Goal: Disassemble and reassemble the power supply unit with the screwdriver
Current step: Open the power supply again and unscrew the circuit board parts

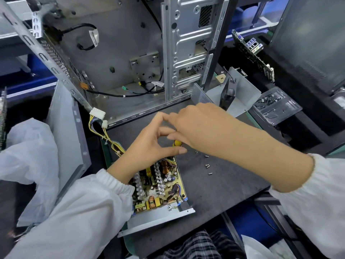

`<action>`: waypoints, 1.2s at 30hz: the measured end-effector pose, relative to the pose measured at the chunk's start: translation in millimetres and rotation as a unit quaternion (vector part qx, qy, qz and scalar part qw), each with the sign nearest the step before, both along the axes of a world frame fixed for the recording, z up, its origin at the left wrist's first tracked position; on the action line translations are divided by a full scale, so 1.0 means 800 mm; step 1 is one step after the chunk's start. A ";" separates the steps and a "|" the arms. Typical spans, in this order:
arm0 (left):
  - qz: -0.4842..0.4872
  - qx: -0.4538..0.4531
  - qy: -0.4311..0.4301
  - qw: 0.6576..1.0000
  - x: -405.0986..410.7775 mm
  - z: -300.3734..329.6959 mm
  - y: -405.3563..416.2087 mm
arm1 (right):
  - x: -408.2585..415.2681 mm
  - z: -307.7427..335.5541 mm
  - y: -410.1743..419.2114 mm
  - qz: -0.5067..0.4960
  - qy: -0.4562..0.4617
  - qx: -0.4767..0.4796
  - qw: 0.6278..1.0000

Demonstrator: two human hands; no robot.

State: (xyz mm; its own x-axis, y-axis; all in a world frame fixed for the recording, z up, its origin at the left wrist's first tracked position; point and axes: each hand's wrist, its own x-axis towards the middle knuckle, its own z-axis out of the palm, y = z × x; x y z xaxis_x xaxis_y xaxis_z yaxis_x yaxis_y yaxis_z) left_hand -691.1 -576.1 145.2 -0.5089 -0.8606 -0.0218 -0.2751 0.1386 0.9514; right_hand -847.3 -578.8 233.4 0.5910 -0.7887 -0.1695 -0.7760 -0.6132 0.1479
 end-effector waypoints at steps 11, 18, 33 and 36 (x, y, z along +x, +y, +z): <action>-0.033 -0.052 -0.022 0.998 0.008 -0.005 -0.003 | -0.006 -0.011 0.015 0.003 -0.054 0.052 0.997; -0.009 -0.061 0.001 0.998 -0.002 0.006 -0.005 | 0.006 -0.002 0.014 -0.030 -0.021 -0.043 0.998; 0.001 -0.078 -0.028 0.997 -0.001 0.003 -0.009 | 0.003 0.000 0.002 -0.010 0.013 -0.056 0.998; -0.008 -0.094 -0.046 0.995 -0.002 0.001 -0.008 | -0.002 0.000 0.002 -0.017 0.007 -0.054 0.998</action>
